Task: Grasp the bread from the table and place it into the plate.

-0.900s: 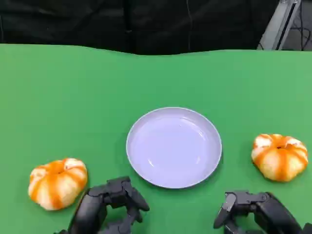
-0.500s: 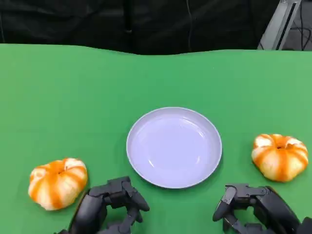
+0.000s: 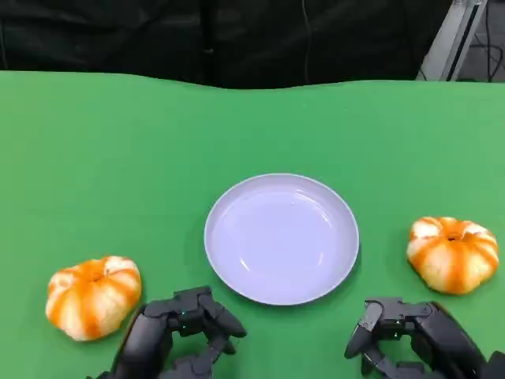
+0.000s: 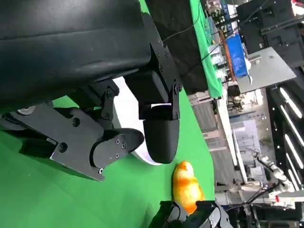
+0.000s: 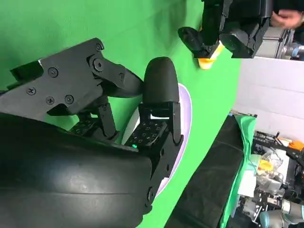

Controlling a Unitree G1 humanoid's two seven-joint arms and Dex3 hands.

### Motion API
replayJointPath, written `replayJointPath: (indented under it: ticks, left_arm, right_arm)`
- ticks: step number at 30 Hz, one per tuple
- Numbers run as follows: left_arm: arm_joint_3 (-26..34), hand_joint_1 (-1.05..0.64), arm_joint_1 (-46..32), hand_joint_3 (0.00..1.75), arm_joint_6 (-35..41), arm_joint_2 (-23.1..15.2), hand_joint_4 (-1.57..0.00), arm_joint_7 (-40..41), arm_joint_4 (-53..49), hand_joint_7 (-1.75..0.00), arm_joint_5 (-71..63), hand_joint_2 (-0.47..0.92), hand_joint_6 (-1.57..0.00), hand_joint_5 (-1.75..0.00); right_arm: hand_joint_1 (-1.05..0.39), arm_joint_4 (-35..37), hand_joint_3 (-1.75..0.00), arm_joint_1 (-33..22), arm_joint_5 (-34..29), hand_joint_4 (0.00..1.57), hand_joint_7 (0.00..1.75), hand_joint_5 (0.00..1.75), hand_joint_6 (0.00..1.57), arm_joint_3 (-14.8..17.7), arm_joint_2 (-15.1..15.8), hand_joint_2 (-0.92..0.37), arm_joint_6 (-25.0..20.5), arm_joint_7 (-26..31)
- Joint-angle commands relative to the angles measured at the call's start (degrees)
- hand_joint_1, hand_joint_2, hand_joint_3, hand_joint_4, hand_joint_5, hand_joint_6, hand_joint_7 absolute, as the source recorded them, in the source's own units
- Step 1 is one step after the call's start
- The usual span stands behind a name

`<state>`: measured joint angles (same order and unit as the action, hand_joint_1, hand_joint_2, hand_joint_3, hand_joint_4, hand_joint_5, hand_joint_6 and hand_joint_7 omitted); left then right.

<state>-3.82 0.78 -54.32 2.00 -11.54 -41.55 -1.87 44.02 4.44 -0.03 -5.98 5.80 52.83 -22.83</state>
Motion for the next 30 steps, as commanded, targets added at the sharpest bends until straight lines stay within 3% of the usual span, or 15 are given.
replayJointPath:
  ticks: [1,3,4,7,11,16,24,30]
  left_arm:
    - [0.41,-0.18,-1.21,0.23,1.97,-0.94,-0.99,0.35,3.33,-0.08,0.80,0.91,-0.99,-0.16]
    - [0.59,-0.19,-1.71,0.21,2.81,-1.20,-1.00,0.58,5.61,-0.05,0.78,0.92,-1.00,-0.11]
    - [0.78,-0.34,-2.07,0.19,3.43,-1.44,-0.75,0.85,7.42,-0.02,0.65,0.92,-0.74,-0.05]
    - [1.23,-0.49,-2.94,0.18,5.46,-2.17,-0.53,2.25,11.66,0.00,-1.04,0.92,-0.50,-0.01]
    - [1.47,-0.61,-3.20,0.20,7.05,-4.33,-0.44,-0.98,15.64,0.00,3.21,0.92,-0.35,0.00]
    - [2.68,-0.75,-3.63,0.17,8.05,-7.61,-0.41,-2.29,19.55,0.00,4.25,0.92,-0.32,0.00]
    - [9.87,-0.77,-5.56,0.14,10.67,-13.73,-0.44,5.50,29.37,-0.03,-7.51,0.92,-0.38,-0.01]
    - [12.48,-0.84,-7.64,0.18,19.90,-17.33,-0.43,11.18,36.71,-0.03,-21.53,0.92,-0.45,0.00]
  right_arm:
    - [-0.12,0.19,-0.87,0.38,-0.02,0.80,1.16,1.47,0.82,0.42,0.51,-0.67,0.78,0.54]
    - [-0.12,0.18,-0.87,0.42,0.01,0.80,1.16,1.47,0.82,0.41,0.51,-0.67,0.73,0.55]
    - [-0.12,0.19,-0.87,0.45,0.04,0.80,1.16,1.47,0.82,0.41,0.50,-0.67,0.72,0.53]
    - [-0.12,0.71,-0.86,0.65,0.08,0.80,1.15,1.47,0.82,0.48,0.50,-0.68,0.94,0.52]
    - [-0.12,0.64,-0.85,0.57,0.17,0.80,1.16,1.47,0.83,0.34,0.40,-0.68,0.87,0.32]
    - [-0.13,0.24,-0.85,0.28,0.19,0.80,1.16,1.48,0.82,0.20,0.24,-0.68,0.46,0.28]
    - [-0.13,-0.49,-0.85,-0.06,-0.35,0.81,1.16,1.47,0.84,0.17,0.37,-0.68,0.32,0.86]
    - [-0.13,-0.16,-0.87,-0.02,0.81,0.81,1.16,1.47,0.84,0.33,0.31,-0.67,0.09,-0.01]
